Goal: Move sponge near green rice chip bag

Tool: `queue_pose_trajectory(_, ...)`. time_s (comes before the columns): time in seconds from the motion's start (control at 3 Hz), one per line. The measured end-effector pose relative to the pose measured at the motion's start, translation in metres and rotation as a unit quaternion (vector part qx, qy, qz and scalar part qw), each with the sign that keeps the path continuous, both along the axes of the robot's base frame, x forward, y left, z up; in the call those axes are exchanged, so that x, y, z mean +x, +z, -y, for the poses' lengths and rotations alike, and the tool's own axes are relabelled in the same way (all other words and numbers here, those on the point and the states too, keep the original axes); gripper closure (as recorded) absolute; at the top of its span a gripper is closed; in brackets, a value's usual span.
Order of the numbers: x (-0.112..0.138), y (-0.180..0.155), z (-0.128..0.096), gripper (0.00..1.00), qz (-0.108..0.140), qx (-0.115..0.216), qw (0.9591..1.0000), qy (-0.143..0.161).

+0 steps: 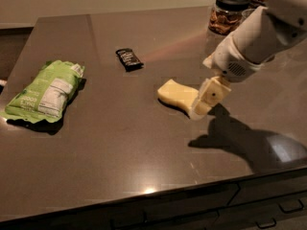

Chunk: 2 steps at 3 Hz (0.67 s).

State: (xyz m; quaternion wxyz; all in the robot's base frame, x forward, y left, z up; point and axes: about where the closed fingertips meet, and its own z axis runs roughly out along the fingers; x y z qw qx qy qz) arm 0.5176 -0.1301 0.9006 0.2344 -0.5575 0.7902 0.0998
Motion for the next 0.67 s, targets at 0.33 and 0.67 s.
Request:
queue_pose_trajectory(0.33, 0.015, -0.01, -0.021, 0.0, -0.003, 0.009, 0.9999, 0.011)
queue_pose_trajectory(0.67, 0.029, -0.026, -0.034, 0.0, -0.014, 0.007, 0.9997, 0.017)
